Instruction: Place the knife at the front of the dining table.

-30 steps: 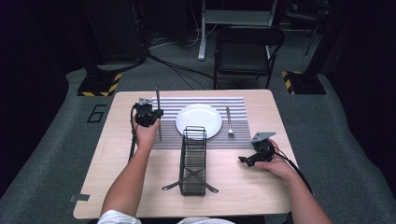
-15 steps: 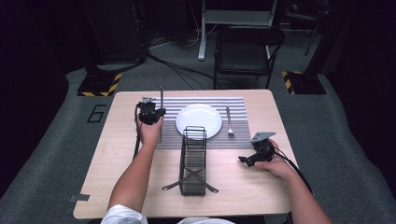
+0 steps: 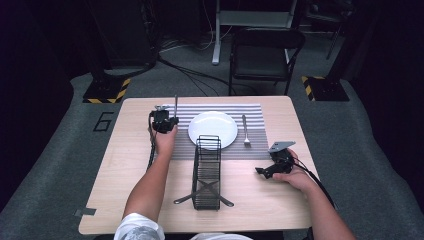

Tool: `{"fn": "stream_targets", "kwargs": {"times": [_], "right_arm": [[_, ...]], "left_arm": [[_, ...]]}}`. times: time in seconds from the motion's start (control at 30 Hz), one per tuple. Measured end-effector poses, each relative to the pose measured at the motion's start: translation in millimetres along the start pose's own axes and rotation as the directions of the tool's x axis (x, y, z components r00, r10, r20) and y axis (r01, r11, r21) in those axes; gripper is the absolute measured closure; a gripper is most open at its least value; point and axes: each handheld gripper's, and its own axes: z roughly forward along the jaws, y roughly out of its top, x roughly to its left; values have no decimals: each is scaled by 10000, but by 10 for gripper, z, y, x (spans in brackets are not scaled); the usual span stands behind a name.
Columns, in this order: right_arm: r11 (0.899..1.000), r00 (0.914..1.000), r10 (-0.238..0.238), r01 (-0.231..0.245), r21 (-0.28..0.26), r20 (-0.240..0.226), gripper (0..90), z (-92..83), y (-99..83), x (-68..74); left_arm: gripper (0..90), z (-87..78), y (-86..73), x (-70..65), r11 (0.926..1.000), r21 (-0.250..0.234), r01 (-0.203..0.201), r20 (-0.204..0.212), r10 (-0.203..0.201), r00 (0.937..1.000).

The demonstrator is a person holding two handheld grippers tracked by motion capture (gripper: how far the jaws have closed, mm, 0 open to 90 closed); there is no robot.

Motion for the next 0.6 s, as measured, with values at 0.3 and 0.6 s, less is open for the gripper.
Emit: {"fn": "stream_targets", "kwargs": {"times": [0.3, 0.6], "right_arm": [[10000, 10000, 7, -7, 2, 0, 0, 0, 0, 1], [10000, 10000, 10, -10, -1, 6, 0, 0, 0, 1]], "left_arm": [[825, 116, -41, 50, 9983, 169, 554, -257, -549, 9982], [825, 209, -16, 26, 9976, 304, 630, -447, -616, 9971]]}}
